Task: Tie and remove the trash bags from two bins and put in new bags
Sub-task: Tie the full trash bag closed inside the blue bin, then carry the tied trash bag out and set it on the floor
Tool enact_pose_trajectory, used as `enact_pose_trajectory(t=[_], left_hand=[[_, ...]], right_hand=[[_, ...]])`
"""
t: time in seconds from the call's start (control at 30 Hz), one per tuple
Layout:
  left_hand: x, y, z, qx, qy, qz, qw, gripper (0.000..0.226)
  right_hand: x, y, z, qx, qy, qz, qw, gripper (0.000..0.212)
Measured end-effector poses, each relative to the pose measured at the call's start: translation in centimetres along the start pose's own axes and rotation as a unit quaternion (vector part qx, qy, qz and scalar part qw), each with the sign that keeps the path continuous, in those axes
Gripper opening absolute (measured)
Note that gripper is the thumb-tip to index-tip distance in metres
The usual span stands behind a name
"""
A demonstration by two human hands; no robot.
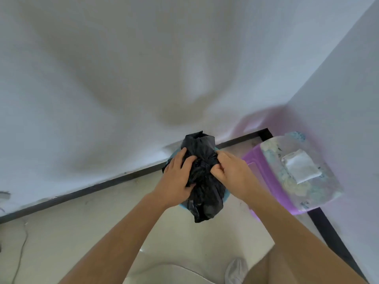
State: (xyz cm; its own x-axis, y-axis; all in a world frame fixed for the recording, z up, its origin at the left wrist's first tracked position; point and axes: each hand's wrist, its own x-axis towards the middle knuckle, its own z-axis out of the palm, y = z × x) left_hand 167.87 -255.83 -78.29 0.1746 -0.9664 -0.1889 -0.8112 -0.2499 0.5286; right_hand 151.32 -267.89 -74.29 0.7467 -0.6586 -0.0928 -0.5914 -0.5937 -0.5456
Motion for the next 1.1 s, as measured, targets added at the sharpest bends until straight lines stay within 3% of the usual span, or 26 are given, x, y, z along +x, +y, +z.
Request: enact_pose_trajectory(t=[0.07, 0.2, 0.37, 0.5, 0.57, 0.77, 0.97, 1.1], left_hand=[[-1.8, 2.8, -5.4, -0.013, 0.037, -0.001, 0.999, 0.063], [-6.8, 8.1, -18.0, -0.005, 0.095, 0.003, 0.995, 0.049], [-16.1, 13.1, -33.7, 0.016, 0.197, -0.071, 0.978, 0.036], [-25.0, 14.7, -42.1, 0.075, 0.265, -0.116, 0.954, 0.025], [-29.7, 14.0, -44.7, 0.084, 0.292, -0.141, 0.942, 0.023], [-47.0, 9.8, -49.2, 0.084, 0.378, -0.214, 0.897, 0.021], [-70.2, 2.3, -52.0, 0.107, 0.476, -0.34, 0.804, 0.034], [-81.9, -0.8, -53.5, 0.113, 0.506, -0.396, 0.758, 0.036]], right_hand=[[-1.0, -3.6, -4.5, 0.002, -0.012, 0.0, 1.0, 0.021], [-2.3, -13.4, -14.1, 0.0, -0.015, -0.027, 1.0, 0.024], [-3.4, -27.4, -24.4, 0.095, -0.029, -0.097, 0.99, 0.018], [-3.8, -38.4, -28.1, 0.113, -0.082, -0.212, 0.967, 0.072], [-4.0, -43.3, -27.8, 0.097, -0.09, -0.275, 0.952, 0.077], [-8.6, -59.9, -21.2, 0.07, -0.105, -0.394, 0.91, 0.044], [-17.1, -81.9, -9.8, 0.049, -0.164, -0.511, 0.843, 0.023], [-22.5, -92.4, -4.1, 0.081, -0.204, -0.555, 0.802, 0.02]])
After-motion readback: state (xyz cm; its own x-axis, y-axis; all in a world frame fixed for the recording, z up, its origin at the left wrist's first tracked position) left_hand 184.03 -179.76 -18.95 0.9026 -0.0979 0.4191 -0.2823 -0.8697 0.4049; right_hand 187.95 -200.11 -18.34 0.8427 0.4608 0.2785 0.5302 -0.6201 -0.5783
